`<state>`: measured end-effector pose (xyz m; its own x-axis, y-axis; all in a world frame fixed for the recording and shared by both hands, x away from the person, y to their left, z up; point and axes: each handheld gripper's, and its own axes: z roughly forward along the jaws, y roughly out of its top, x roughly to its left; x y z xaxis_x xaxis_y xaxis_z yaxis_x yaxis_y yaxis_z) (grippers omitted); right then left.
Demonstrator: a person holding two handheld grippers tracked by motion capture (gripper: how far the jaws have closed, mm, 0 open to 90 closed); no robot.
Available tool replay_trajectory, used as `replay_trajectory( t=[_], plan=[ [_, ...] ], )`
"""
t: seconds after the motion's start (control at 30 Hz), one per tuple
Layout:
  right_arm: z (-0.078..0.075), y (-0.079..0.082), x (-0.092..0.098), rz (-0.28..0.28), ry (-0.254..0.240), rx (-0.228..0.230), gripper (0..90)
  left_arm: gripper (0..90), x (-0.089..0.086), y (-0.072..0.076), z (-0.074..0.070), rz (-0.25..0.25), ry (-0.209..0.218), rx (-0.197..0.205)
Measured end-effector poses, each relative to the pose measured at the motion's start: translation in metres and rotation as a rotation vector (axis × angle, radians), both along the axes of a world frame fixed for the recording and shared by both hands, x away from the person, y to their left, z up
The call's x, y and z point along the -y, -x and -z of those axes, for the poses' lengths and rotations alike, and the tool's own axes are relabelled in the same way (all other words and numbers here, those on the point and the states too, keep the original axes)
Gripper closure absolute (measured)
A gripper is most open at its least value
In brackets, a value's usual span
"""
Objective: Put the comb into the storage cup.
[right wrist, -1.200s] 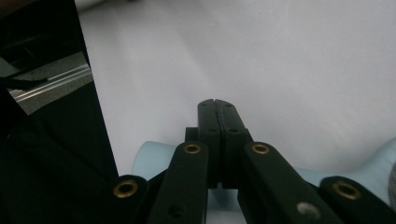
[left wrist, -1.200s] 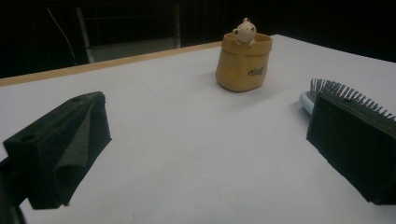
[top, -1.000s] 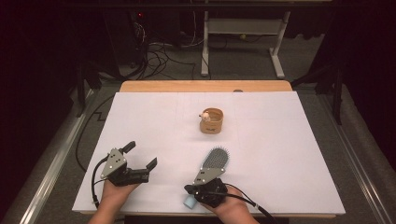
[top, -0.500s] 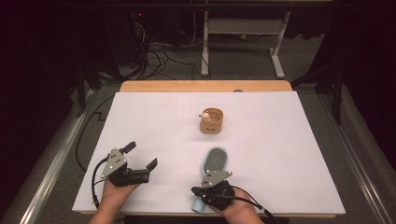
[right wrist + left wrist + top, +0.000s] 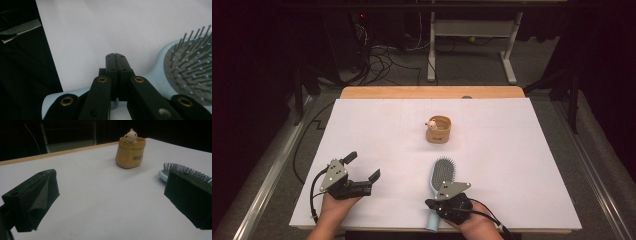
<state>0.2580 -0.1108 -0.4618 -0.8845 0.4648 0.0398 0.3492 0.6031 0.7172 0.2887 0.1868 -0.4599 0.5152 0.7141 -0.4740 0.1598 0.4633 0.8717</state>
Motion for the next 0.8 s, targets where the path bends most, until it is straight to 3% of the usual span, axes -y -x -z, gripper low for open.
replay_trajectory(
  t=[0.8],
  plan=[
    [-0.004,-0.003,0.028,0.017,0.044,0.021,90.0,0.5,0.0,0.0,-0.001,-0.002,0.007,0.003]
  ],
)
